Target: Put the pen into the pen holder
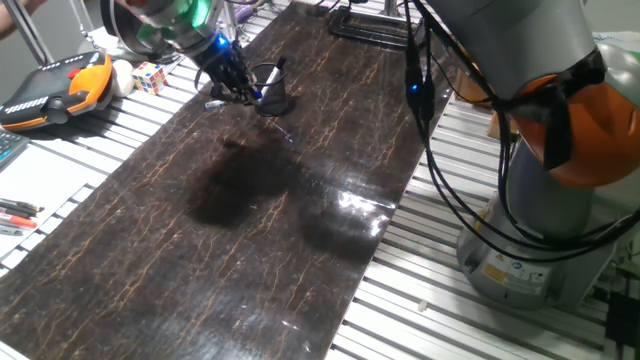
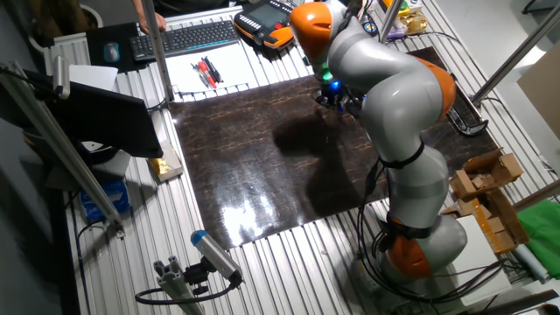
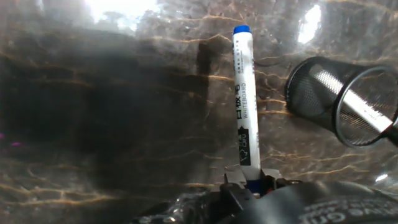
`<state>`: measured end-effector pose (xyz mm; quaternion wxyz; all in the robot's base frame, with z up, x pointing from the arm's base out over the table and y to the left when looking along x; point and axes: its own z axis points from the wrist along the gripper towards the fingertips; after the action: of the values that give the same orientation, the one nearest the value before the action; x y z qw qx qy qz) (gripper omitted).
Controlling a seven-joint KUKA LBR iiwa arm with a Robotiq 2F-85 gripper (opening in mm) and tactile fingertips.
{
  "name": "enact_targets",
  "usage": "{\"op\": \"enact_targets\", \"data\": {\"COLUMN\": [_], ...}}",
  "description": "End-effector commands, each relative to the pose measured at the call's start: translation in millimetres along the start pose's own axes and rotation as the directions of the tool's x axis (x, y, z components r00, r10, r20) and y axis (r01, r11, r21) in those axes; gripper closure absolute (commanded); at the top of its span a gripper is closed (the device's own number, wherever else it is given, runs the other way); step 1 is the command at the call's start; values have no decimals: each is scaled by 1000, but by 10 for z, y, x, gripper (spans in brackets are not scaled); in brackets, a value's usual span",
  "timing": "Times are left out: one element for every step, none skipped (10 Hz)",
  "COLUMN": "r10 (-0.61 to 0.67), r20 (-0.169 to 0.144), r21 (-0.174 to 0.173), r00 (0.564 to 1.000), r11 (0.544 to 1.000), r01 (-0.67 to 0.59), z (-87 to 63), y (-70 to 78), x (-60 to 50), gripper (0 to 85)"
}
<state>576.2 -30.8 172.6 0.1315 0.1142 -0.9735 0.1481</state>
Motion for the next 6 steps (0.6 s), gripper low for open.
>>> {"op": "enact_targets", "data": {"r10": [-10,-29,-54,-80,-91,-110], "r20": [0,-8,-16,-31,-42,-52], "r21": [-16,-2,8,8,7,21], "r00": [1000,1000,998,996,995,993], "r11": [1000,1000,999,997,996,994], "r01": [10,29,54,80,91,112], "z": [-1,-1,-1,-1,-1,-1], "y": [-1,-1,-1,-1,-1,-1], "x": [0,0,0,0,0,0], "gripper": [840,840,840,840,837,837]}}
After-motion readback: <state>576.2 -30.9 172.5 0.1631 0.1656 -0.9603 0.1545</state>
